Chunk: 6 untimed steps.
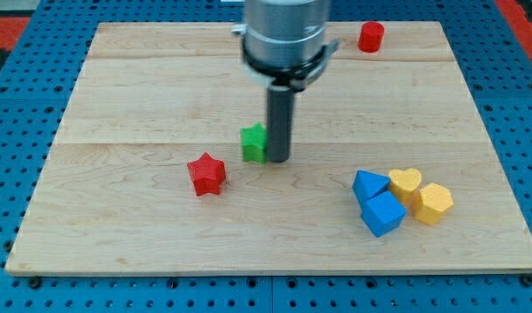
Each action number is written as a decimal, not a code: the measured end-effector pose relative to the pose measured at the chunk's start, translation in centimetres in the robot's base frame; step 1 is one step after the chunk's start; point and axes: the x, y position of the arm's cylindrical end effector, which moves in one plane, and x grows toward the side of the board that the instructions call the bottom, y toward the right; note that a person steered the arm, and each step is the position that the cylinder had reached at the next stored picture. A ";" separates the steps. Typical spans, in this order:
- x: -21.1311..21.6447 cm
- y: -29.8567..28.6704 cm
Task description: Place the green star vertically below the green circle
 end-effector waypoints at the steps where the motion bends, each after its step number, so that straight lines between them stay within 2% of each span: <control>1: 3.3 -3.4; 3: -10.3 2.7; 4: -14.7 6.1; 5: -14.3 3.6; 6: -7.5 2.6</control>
